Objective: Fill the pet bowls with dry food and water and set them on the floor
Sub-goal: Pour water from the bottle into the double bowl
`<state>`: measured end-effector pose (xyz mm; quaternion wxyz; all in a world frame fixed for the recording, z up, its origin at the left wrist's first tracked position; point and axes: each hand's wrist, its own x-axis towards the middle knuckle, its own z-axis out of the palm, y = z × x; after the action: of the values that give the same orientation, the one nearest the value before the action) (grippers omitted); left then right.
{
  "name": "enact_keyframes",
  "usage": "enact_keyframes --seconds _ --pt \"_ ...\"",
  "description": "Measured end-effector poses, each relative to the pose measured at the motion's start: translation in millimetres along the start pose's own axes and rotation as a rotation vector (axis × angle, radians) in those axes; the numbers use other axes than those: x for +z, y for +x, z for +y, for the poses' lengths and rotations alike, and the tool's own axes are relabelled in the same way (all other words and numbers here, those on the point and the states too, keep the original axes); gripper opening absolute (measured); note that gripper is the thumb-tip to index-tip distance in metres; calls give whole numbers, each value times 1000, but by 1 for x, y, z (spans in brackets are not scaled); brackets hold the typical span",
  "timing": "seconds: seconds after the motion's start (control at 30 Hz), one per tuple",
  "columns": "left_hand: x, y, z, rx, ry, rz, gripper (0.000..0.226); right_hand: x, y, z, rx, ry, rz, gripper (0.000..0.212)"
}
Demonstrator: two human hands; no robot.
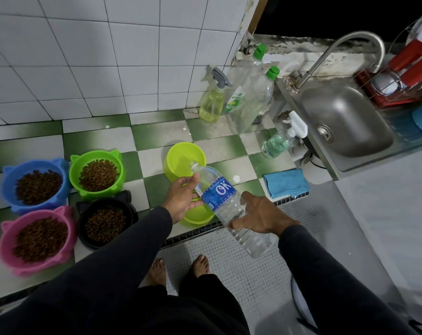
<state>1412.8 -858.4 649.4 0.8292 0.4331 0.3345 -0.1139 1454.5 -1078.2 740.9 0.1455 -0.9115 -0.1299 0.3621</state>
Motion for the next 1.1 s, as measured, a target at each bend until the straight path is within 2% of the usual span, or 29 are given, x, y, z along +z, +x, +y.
enact_keyframes --seconds 0.43,0.83,1.1 --pt "0 1 -1 -1 7 10 31 -1 -1 -1 4 19 -2 59" --pt "-1 1 -1 -6 11 3 43 0 1 0 24 6 -19 67" --pt "0 0 -1 -4 18 -3 36 0 0 1 31 1 -23 66"
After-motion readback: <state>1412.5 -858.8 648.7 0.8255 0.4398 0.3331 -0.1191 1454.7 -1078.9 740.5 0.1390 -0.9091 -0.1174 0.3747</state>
